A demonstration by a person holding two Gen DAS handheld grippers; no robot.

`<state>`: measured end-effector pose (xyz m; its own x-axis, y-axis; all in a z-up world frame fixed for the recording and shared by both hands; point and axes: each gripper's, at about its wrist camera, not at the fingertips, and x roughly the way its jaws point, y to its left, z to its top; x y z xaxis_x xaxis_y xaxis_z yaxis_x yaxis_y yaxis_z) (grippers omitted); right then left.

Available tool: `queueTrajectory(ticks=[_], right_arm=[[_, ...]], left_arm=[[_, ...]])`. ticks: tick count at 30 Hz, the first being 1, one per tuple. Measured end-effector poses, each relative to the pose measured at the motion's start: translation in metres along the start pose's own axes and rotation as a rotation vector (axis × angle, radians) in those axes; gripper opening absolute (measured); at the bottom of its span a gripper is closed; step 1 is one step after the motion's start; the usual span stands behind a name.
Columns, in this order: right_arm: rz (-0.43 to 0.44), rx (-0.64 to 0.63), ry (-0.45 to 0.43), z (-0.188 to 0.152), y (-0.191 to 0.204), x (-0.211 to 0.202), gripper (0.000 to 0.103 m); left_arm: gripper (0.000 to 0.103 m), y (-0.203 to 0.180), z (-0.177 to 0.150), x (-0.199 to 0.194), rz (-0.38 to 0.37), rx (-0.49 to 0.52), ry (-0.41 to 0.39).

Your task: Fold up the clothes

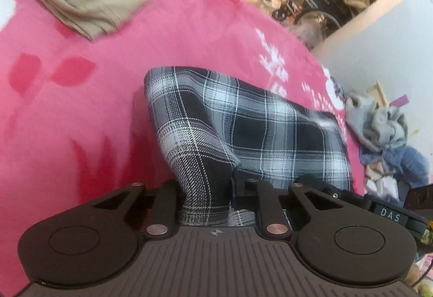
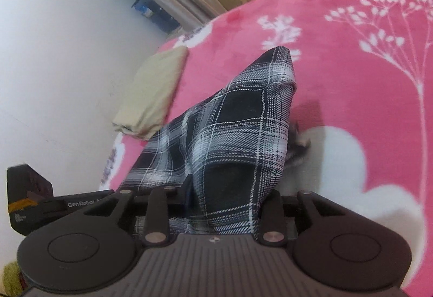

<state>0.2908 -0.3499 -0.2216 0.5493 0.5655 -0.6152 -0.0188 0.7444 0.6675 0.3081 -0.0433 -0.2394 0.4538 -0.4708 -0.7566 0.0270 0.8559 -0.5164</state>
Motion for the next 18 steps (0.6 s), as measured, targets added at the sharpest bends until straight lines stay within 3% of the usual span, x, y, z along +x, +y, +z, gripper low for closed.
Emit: queueTrajectory(ticks=[10, 18], right_arm=[[0.089, 0.014, -0.068, 0.034, 0.096, 0.071, 0.034], [0.13, 0.124, -0.16, 0.075, 0.161, 0.154, 0.034]], left_arm=[[0.016, 0.064, 0.09, -0.064, -0.012, 0.014, -0.115], [0.016, 0.105, 0.202, -0.082, 0.0, 0.099, -0.144]])
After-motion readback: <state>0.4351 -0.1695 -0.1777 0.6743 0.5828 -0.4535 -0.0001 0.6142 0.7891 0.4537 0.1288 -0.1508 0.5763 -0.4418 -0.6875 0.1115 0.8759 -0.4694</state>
